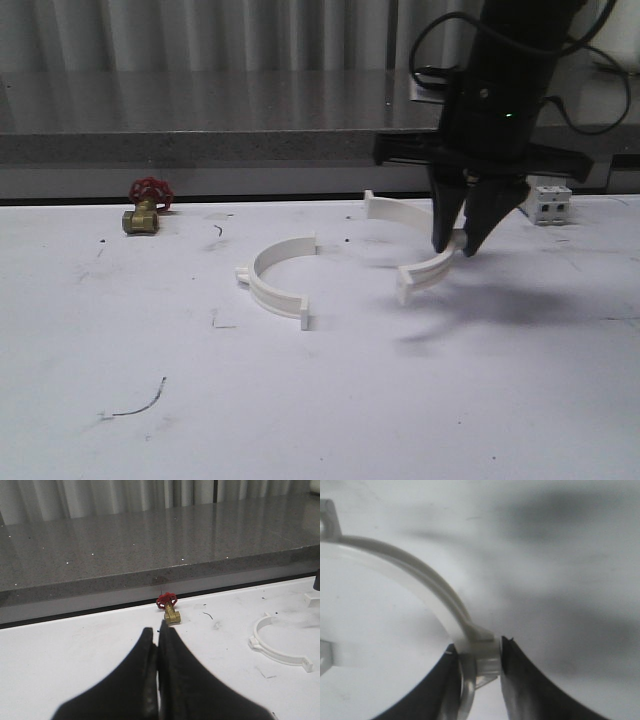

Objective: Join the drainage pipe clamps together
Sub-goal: 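Carry the second clamp half with the right gripper toward the first half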

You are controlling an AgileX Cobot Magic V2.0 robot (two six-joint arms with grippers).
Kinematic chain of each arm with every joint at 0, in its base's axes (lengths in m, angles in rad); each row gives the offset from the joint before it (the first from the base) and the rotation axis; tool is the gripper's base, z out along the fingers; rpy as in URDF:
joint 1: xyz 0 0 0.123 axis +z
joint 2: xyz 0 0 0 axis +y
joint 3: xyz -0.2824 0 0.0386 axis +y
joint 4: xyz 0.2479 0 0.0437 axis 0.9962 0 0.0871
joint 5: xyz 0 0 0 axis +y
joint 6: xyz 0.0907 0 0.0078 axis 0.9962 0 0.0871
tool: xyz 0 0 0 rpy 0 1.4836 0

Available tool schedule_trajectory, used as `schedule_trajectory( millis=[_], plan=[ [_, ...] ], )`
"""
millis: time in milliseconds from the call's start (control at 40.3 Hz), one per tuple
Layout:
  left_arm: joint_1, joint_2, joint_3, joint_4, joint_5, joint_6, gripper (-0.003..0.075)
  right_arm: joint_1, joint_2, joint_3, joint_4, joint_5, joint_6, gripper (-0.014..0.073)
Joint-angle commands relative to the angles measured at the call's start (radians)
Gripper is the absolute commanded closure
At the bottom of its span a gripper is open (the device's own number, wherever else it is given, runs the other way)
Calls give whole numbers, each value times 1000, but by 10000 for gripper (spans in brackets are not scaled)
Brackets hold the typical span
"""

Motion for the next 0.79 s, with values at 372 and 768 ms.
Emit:
schedule_trajectory(
  millis=[372, 768],
  plan=[
    [2, 12, -28, 10, -86, -1, 741, 46, -39, -25, 40, -147, 153, 383],
    [2, 12, -28, 10, -86, -1, 741, 72, -12, -25, 67, -178, 180, 383]
  ],
)
